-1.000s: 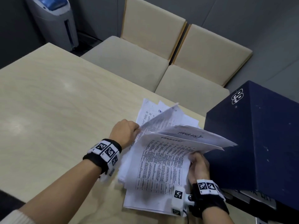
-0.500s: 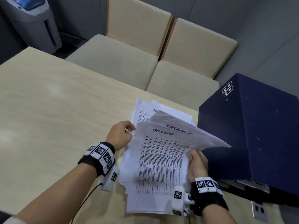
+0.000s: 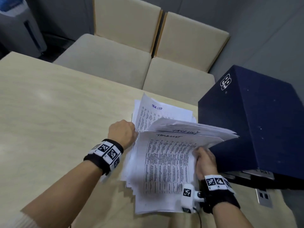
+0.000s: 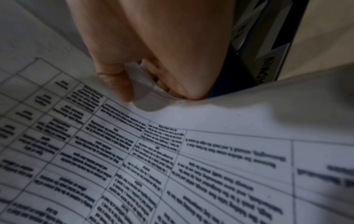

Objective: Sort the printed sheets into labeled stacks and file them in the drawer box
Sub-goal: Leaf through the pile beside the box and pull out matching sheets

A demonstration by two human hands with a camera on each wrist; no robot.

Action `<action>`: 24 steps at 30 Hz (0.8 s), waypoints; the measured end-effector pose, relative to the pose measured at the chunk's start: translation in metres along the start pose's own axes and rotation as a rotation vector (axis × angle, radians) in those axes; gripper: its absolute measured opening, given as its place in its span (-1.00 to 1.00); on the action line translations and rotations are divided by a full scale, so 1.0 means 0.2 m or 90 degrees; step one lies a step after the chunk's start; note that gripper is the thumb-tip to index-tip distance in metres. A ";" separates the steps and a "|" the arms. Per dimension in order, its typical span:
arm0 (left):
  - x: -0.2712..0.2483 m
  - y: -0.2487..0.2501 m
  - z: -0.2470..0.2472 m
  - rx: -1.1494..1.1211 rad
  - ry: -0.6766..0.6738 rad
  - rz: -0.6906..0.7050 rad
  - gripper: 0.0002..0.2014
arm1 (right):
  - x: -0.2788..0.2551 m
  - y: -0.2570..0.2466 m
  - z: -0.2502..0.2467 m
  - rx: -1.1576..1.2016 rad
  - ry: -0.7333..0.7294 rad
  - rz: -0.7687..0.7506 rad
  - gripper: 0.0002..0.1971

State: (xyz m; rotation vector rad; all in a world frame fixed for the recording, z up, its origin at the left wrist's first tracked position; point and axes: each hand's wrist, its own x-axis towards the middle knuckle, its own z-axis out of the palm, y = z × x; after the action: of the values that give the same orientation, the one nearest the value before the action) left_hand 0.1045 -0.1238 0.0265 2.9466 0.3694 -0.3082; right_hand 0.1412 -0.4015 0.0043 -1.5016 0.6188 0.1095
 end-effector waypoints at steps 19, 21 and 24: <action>0.02 -0.03 0.18 -0.383 0.022 -0.211 -0.87 | 0.08 0.00 0.03 0.031 -0.060 0.004 -0.77; 0.03 -0.02 0.18 -0.352 0.009 -0.189 -0.84 | 0.07 -0.01 0.03 0.033 -0.095 -0.015 -0.69; 0.04 -0.01 0.19 -0.270 0.032 -0.130 -0.76 | 0.07 -0.03 0.02 0.013 -0.133 0.004 -0.75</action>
State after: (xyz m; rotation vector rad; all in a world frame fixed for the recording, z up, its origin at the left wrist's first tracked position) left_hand 0.1051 -0.1258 -0.0127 2.5076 0.6549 -0.1554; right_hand 0.1568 -0.4020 0.0043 -1.4465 0.4548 0.2606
